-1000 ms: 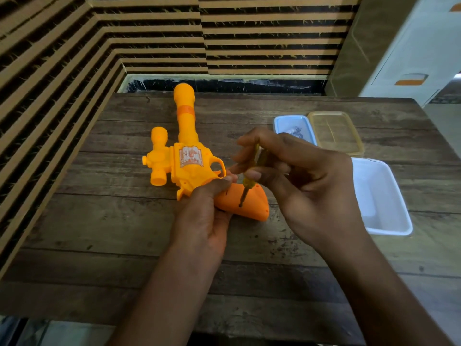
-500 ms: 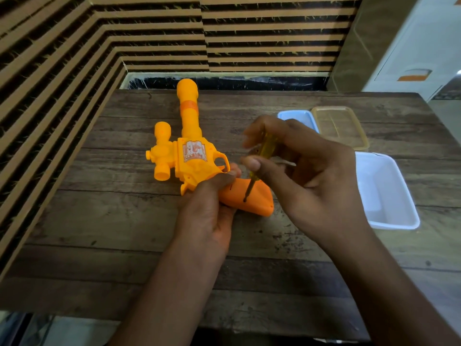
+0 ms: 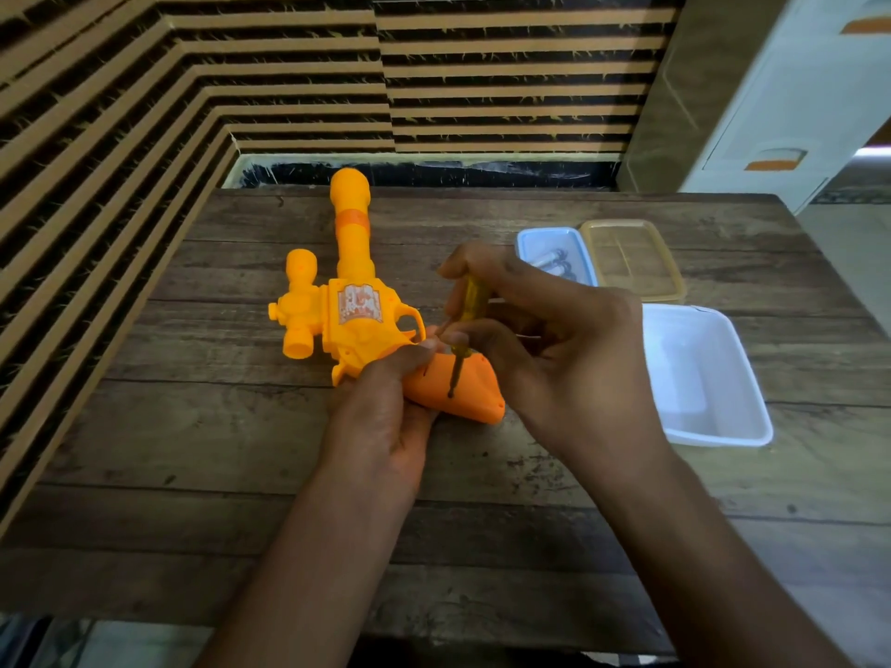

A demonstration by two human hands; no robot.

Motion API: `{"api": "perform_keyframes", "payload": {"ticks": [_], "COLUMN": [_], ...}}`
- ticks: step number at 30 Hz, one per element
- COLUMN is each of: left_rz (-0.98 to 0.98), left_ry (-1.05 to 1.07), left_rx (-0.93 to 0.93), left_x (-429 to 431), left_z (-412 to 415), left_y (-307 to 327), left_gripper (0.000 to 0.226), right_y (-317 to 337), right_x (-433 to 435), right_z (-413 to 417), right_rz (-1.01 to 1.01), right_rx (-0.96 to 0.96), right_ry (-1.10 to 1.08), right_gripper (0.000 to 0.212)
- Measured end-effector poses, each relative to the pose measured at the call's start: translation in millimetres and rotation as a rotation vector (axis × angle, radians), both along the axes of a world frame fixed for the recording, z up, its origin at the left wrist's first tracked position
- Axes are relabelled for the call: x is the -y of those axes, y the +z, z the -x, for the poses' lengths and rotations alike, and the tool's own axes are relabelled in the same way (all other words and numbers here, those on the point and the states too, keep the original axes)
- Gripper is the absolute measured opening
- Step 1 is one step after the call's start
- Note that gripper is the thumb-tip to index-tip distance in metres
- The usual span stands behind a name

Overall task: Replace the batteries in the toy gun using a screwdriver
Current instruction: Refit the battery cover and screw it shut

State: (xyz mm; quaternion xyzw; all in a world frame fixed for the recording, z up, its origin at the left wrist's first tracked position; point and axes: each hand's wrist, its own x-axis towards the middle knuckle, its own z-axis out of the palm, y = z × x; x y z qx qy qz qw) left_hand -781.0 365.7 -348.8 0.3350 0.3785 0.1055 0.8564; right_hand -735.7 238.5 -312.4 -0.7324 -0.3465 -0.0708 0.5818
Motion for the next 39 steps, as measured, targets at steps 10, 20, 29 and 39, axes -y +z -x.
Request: {"api": "perform_keyframes", "payload": {"ticks": [10,20,29,39], "left_rz": [-0.026,-0.046,-0.027,-0.031], "left_ry": [-0.008,0.004,0.011,-0.014], "left_rx": [0.009,-0.018,-0.008,-0.039], "left_x": [-1.6,0.0,-2.5,-4.2], "left_z": [-1.9,-3.7,-3.6,-2.9], "left_y": [-5.7,-5.5,-4.6,-6.3], "left_gripper": [0.037,0.037,0.049,0.05], "right_y": [-9.0,-3.4,-4.3,-2.7], "right_x": [8.0,4.7,2.6,7.2], "right_z": [-7.0,-6.5,-2.8,-4.9], "right_rz": [-0.107,-0.006,0.043,0.046], "right_rx": [-0.075,0.016,0.079,-0.063], "right_ry": [0.125,-0.081,-0.128,0.003], "right_gripper": [0.033,0.03,0.027,0.038]}}
